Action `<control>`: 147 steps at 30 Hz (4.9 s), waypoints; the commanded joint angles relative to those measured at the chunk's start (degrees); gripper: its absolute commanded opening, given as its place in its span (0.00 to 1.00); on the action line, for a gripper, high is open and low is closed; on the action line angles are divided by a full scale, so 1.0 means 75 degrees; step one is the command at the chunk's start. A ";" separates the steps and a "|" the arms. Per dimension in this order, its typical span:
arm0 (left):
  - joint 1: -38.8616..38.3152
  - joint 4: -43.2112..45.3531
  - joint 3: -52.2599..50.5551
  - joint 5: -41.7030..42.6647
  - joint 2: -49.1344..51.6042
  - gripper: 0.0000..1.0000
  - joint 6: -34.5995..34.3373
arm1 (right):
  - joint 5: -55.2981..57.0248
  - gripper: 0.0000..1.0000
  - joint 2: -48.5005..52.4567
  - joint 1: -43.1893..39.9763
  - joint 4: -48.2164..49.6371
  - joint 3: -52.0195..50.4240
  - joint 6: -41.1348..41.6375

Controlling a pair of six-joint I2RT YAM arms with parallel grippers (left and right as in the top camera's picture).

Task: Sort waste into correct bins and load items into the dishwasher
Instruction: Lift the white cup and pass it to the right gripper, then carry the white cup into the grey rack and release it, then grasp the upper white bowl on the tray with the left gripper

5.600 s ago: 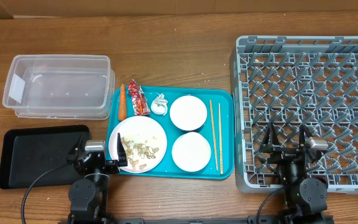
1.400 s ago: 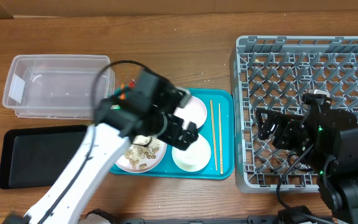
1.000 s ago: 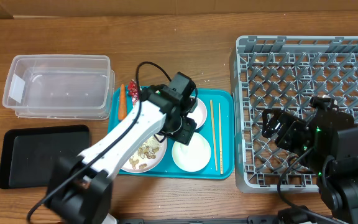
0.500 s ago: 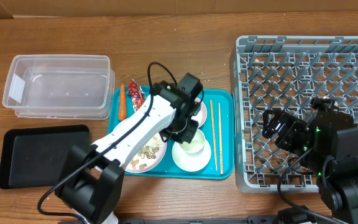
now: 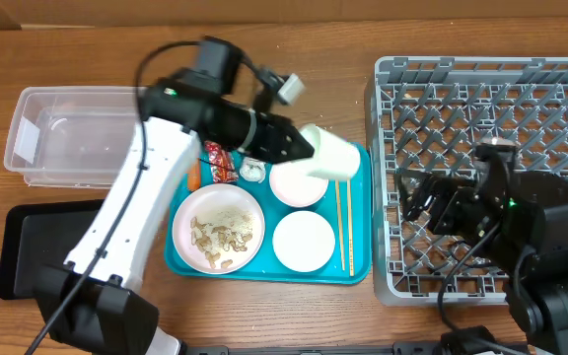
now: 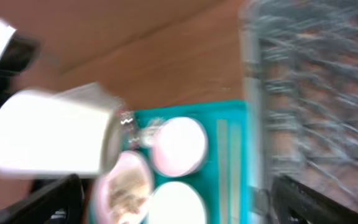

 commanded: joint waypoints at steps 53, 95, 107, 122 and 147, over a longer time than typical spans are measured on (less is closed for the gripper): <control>-0.0254 0.0347 0.0067 0.2833 0.0047 1.00 0.0361 | 0.5094 0.57 0.0224 -0.0012 -0.5158 0.1955 0.3220; -0.0268 0.0230 0.0067 0.1961 0.0044 0.92 0.0373 | 0.1897 0.88 0.4115 -0.2766 -0.4354 0.1682 -0.0003; -0.0898 0.0169 0.0067 -0.0743 0.0029 0.89 0.0361 | 0.1955 0.90 0.2136 -0.2739 -0.4167 0.2451 -0.0143; -0.1772 0.0268 -0.0417 -0.8192 0.0312 0.82 -0.2057 | 0.1888 0.94 0.2122 -0.2739 -0.4430 0.2378 -0.0143; -0.1524 0.1411 -0.0262 -0.7705 0.2629 0.04 -0.1830 | 0.1894 0.96 0.2122 -0.2739 -0.4596 0.2378 -0.0201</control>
